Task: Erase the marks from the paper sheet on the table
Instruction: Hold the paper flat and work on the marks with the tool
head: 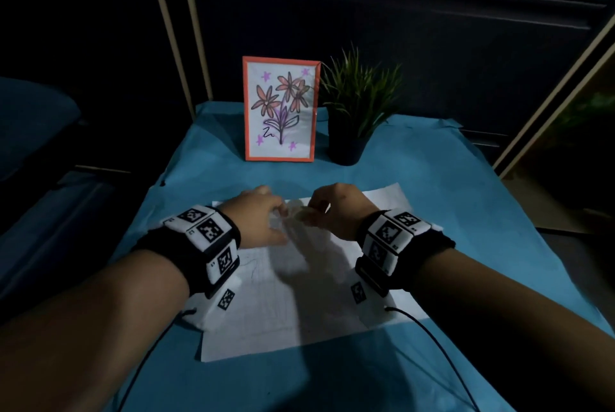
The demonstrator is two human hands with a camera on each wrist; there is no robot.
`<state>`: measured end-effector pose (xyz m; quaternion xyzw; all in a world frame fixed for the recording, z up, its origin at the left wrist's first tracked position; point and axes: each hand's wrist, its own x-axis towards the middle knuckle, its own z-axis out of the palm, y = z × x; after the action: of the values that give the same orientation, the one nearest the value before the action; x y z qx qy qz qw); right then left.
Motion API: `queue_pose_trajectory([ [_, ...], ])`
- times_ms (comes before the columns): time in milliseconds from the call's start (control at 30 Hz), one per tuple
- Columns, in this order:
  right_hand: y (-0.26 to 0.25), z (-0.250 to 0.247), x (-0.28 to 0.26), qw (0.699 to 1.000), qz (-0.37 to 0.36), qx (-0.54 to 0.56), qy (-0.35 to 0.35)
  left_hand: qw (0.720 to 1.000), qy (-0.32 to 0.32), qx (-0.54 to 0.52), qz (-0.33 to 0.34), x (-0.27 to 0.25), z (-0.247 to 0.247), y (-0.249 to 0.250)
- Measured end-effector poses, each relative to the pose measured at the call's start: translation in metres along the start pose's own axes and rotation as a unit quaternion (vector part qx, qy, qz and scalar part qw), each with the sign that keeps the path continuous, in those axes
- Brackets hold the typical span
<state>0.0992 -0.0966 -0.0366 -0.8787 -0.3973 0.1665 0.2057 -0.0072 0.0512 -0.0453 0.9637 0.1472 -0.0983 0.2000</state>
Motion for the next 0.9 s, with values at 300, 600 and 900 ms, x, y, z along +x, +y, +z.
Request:
queue_pose_trajectory([
  [300, 0.006, 0.011, 0.016, 0.999, 0.019, -0.037, -0.024, 0.991, -0.042, 0.103, -0.070, -0.001, 0.007, -0.008],
  [600, -0.008, 0.011, 0.032, 0.993, -0.028, -0.112, -0.035, 0.994, -0.048, 0.079, -0.063, 0.000, 0.006, -0.009],
  [900, -0.009, 0.008, 0.035, 0.994, -0.014, -0.104, -0.020, 0.994, -0.047, 0.084, -0.056, -0.002, 0.005, -0.009],
])
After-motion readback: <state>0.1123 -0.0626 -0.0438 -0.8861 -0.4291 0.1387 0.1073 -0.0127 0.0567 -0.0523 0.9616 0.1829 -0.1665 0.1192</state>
